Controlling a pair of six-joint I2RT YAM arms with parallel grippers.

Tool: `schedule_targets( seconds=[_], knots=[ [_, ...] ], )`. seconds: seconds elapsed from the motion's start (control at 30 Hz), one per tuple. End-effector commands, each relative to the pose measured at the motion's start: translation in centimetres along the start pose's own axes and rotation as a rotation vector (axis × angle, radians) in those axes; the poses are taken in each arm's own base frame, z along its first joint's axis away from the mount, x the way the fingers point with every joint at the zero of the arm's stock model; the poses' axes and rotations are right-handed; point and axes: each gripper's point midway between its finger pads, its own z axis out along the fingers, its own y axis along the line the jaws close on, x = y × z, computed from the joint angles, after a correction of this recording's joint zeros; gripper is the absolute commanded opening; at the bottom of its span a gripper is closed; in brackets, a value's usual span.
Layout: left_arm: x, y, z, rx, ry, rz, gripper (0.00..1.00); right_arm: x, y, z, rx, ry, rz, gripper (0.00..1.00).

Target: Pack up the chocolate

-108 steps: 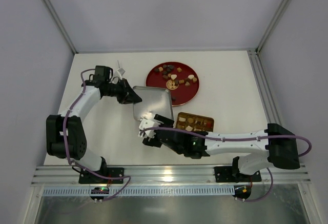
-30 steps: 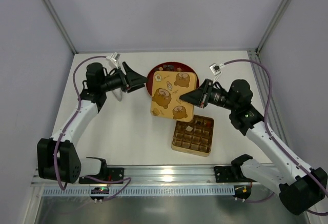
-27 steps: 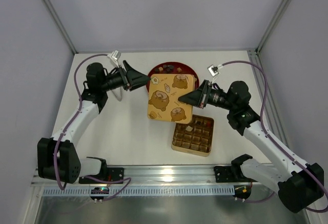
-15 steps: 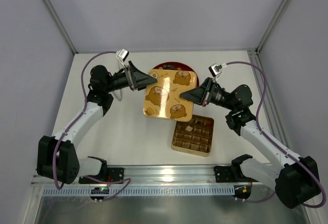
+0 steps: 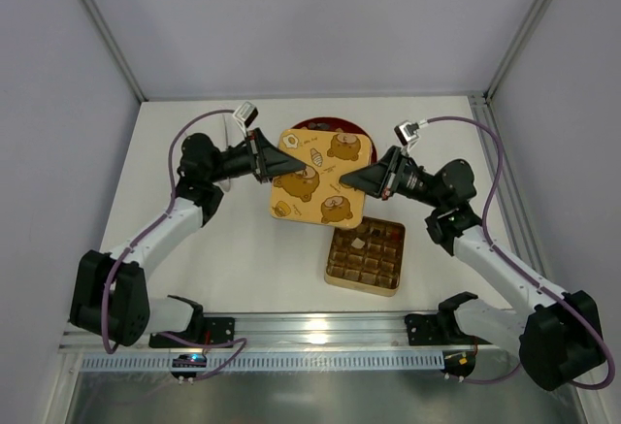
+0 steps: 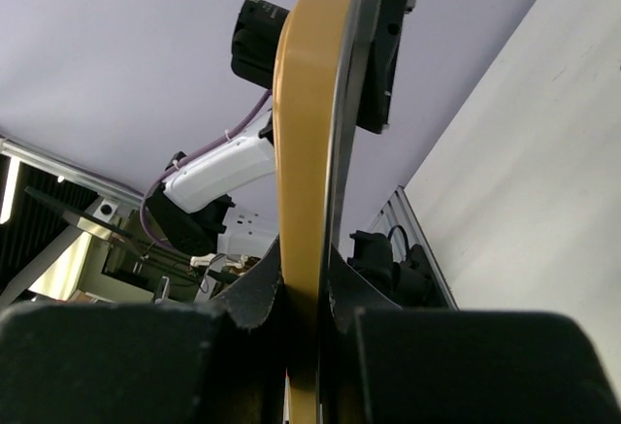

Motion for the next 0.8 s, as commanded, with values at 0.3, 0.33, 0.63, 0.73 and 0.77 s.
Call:
schedule_targets(
  seconds=[0.3,0.33,0.63,0.73,0.77],
  knots=[
    [1.8,-0.6,0.2,0.044,0.052,-0.034,0.00,-0.7,-4.1,-0.3,0.207,-0.022,-0.069,0.20],
    [1.8,-0.3,0.2,0.038,0.044,-0.042,0.00,-0.7,-4.3,-0.4,0.221,-0.023,-0.070,0.25],
    [1.5,0.7,0.4,0.021,0.001,-0.067,0.00,-1.0,-7.0,-1.9,0.413,-0.045,-0.104,0.67],
    [1.4,1.2,0.5,0.014,-0.011,-0.075,0.00,-0.9,-7.3,-2.1,0.433,-0.038,-0.102,0.74],
    [1.3,1.5,0.5,0.011,-0.018,-0.079,0.00,-1.0,-7.6,-2.2,0.450,-0.047,-0.105,0.77]
  ],
)
